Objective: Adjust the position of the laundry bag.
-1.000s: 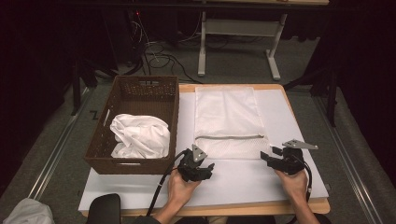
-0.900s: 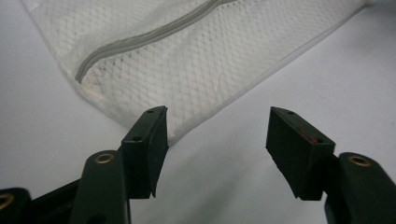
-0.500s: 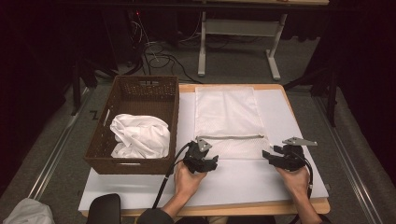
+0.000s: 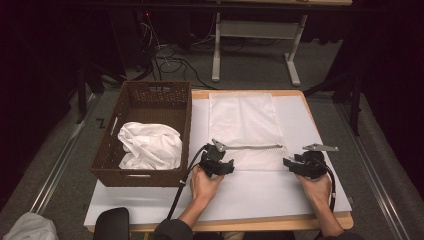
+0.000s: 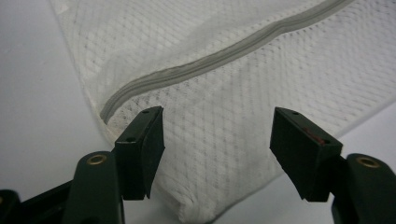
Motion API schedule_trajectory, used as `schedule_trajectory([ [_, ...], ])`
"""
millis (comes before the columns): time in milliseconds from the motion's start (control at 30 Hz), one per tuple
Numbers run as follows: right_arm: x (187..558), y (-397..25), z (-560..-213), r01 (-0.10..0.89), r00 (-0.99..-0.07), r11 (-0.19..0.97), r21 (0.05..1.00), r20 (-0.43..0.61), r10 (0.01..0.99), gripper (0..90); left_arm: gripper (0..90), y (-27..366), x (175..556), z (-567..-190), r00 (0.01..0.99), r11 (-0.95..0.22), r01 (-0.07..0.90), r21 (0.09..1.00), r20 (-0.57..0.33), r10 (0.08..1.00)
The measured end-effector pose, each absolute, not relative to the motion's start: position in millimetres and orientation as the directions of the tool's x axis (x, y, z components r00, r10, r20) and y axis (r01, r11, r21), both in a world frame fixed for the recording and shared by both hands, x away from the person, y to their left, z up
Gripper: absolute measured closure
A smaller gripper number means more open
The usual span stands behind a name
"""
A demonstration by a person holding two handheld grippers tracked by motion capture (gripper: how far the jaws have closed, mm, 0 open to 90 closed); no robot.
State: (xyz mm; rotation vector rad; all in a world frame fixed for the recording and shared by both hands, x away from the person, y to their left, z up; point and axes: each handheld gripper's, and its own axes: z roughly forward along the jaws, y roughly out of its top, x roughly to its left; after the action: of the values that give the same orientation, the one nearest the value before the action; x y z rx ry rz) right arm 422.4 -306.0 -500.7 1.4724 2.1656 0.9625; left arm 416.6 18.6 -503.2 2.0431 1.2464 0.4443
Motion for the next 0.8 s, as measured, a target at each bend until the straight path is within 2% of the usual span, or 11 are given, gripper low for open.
schedule_trajectory([
  [167, 427.1, -305.9, -501.4, 0.676, -0.396, 0.225, 0.702, 0.088, 0.914, 46.8, 34.6, 21.4, 423.6, -506.9, 0.441, -0.269, 0.651, 0.710, -0.065, 0.895],
  [633, 437.5, -300.0, -505.3, 0.676, -0.405, 0.265, 0.688, 0.046, 0.913, 61.8, 34.8, 18.8, 429.5, -516.8, 0.426, -0.289, 0.650, 0.703, -0.021, 0.905],
  [800, 437.9, -298.3, -505.2, 0.672, -0.410, 0.288, 0.683, 0.019, 0.912, 67.9, 41.4, 18.3, 429.0, -516.7, 0.440, -0.297, 0.642, 0.707, -0.023, 0.898],
])
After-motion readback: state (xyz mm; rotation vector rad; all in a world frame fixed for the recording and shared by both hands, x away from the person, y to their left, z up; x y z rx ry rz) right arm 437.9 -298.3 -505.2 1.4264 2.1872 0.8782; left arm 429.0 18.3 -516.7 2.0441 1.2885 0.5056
